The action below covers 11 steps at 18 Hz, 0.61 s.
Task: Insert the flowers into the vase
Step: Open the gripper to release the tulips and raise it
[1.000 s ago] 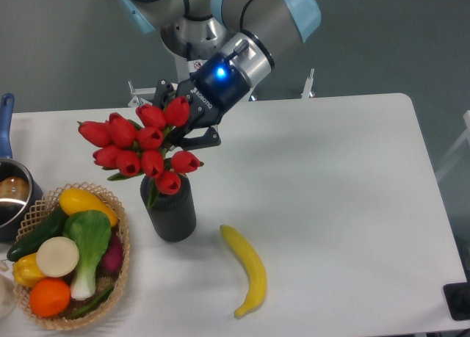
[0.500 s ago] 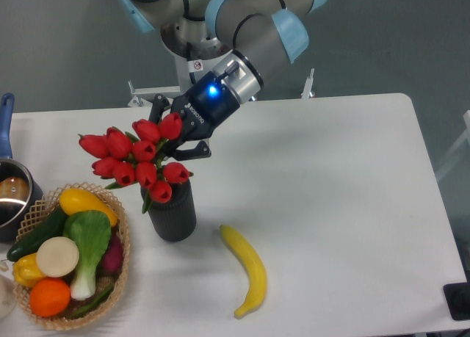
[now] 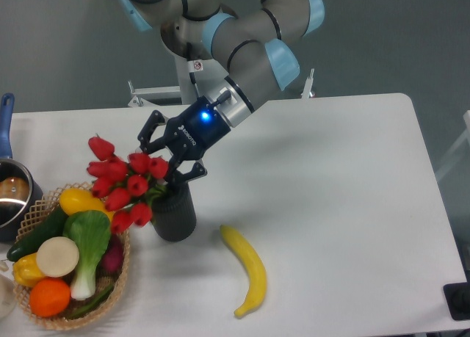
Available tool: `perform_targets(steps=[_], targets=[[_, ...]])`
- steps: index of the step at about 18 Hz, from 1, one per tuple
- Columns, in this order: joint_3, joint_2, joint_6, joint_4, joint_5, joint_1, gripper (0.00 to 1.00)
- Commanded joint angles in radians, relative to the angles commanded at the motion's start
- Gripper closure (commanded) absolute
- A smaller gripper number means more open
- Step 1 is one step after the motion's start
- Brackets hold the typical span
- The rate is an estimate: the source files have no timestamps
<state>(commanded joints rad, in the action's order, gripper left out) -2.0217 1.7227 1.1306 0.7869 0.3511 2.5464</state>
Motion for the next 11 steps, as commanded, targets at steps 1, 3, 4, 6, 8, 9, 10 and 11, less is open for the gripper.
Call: perform_targets(steps=[1, 3, 4, 6, 8, 9, 10, 11], targets=[[-0.003, -0.003, 0.0, 0.0, 0.026, 0.005, 0.0], [-0.014, -0.024, 0.003, 0.0, 0.089, 0.008, 0.0], [-0.021, -0.043, 0.002, 0.0, 0.12, 0.009, 0.0], [-0.037, -0.09, 0.002, 0.002, 0.185, 0.015, 0.0], [-0.049, -0.141, -0.002, 0.003, 0.258, 0.034, 0.0], [-0.054, -0.164, -0.003, 0.005, 0.291, 0.041, 0.0], [-0.052, -0.187, -0.009, 0.005, 0.321, 0.044, 0.0], [-0.052, -0.211, -0.012, 0.006, 0.354, 0.046, 0.0]])
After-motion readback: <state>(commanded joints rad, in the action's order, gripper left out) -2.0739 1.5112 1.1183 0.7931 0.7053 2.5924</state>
